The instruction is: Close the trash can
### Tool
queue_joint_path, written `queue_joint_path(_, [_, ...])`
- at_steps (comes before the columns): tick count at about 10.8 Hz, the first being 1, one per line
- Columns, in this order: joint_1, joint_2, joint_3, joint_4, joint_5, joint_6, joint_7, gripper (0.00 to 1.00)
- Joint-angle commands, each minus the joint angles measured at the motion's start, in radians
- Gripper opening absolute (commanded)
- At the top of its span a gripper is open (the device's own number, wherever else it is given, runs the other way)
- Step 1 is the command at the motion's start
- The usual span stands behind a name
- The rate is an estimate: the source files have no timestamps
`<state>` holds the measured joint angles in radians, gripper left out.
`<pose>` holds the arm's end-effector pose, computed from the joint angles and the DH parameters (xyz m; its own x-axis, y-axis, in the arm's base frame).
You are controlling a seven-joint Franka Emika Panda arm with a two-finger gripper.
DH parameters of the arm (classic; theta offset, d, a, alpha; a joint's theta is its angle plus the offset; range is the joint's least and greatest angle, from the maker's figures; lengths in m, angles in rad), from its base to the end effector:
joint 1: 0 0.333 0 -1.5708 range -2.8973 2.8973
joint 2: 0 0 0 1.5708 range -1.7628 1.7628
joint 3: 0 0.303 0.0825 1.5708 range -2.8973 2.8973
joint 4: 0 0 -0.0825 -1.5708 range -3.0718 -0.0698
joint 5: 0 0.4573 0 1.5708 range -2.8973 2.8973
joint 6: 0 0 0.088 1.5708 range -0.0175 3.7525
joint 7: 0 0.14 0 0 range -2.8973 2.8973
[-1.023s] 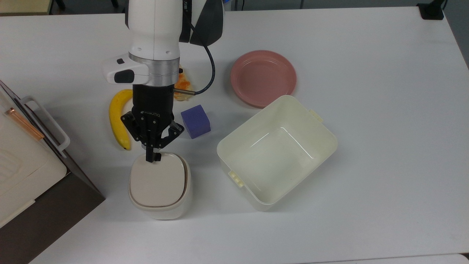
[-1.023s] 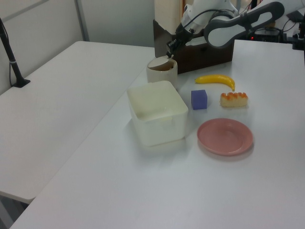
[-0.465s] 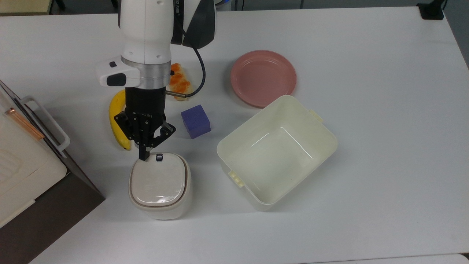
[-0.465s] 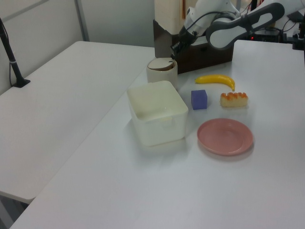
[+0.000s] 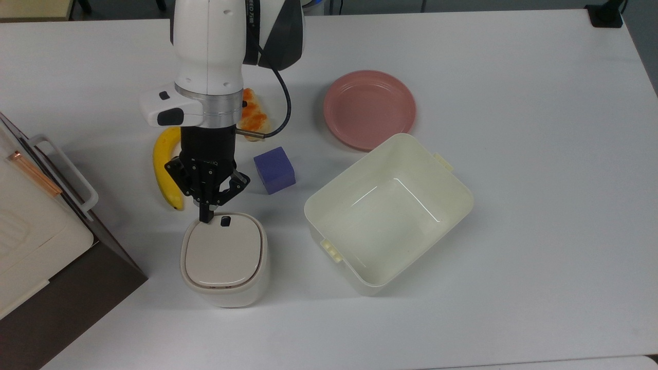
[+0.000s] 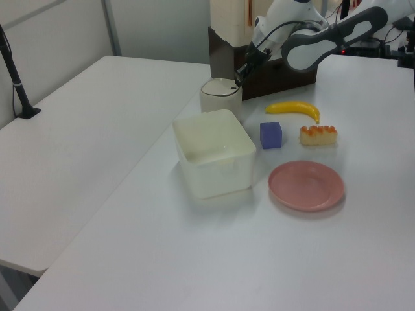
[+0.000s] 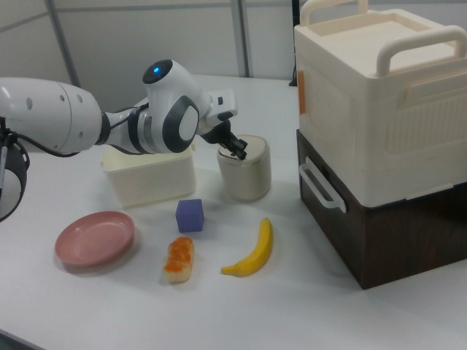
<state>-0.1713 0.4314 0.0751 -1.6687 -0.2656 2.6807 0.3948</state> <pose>0.7843 -0.0771 0.3457 0.7856 -0.2541 0.5642 -0.2931 -0.9558 -0.0224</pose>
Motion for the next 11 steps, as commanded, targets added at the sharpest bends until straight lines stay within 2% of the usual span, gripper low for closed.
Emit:
queue_joint_path(1, [-0.008,-0.013,0.011,-0.075,-0.018,-0.004,-0.027,0.00])
queue_joint_path(4, [-0.005,-0.016,0.020,-0.071,-0.018,-0.004,-0.024,0.00])
queue_joint_path(6, [-0.007,-0.017,0.054,-0.069,-0.021,-0.004,-0.027,0.00])
queue_joint_path(11, [0.006,0.001,0.055,-0.063,-0.026,-0.001,-0.027,0.00])
